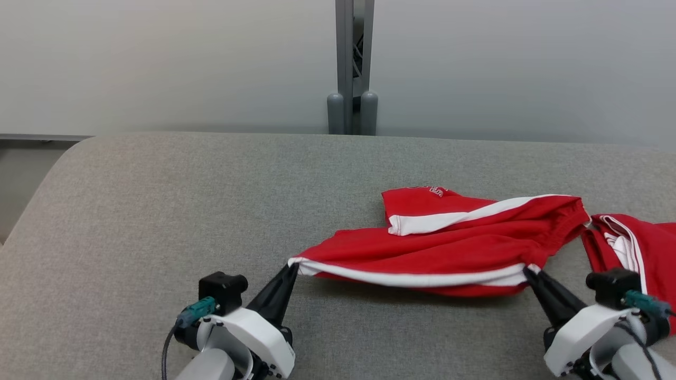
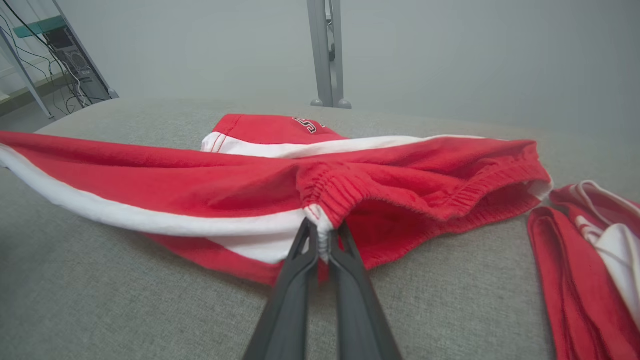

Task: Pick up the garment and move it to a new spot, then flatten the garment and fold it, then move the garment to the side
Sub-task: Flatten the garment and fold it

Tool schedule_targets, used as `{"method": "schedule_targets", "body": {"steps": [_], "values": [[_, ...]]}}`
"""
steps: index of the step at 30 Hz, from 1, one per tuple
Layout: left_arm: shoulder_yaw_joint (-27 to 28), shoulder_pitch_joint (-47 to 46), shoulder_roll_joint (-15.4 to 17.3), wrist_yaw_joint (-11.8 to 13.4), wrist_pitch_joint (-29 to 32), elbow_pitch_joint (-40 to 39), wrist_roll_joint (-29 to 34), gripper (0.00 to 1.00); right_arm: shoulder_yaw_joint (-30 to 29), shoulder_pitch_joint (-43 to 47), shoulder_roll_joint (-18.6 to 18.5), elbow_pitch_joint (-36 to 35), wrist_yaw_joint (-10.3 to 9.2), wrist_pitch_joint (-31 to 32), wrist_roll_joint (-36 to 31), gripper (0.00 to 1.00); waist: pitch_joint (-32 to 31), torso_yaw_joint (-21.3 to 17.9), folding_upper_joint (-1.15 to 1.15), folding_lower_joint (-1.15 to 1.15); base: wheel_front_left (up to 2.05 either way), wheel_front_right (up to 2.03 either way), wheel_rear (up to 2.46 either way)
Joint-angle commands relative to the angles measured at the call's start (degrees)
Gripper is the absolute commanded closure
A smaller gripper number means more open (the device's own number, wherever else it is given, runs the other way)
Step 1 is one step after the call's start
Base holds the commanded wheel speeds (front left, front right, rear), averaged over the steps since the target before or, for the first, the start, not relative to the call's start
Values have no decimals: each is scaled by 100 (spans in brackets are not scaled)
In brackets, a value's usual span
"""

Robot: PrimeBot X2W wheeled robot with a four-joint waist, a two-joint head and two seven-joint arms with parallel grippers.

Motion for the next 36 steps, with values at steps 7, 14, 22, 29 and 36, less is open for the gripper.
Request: {"method": "schedule_targets", "body": {"steps": [7, 14, 22, 29, 36], "values": [[719, -173, -19, -8, -21, -713, 140, 100, 138, -582, -570, -772, -5, -30, 468, 100, -269, -155, 0, 0, 0, 0, 0], [1187, -835, -63, 9, -21, -738, 387, 100, 209, -1435, -660, -1230, -4, 139, 800, 100, -488, -235, 0, 0, 0, 0, 0], [1438, -1773, 19, 196, -21, -333, 561, 100, 177, -2454, -400, -1124, -5, 227, 1096, 100, -717, -313, 0, 0, 0, 0, 0], [1655, -1984, -15, 308, -21, -263, 625, 100, 72, -2752, -112, -824, -4, 239, 1437, 100, -851, -291, 0, 0, 0, 0, 0], [1697, -1821, -73, 246, -21, -193, 683, 100, 239, -2689, -146, -737, -4, 279, 1659, 100, -863, -222, 0, 0, 0, 0, 0]]}}
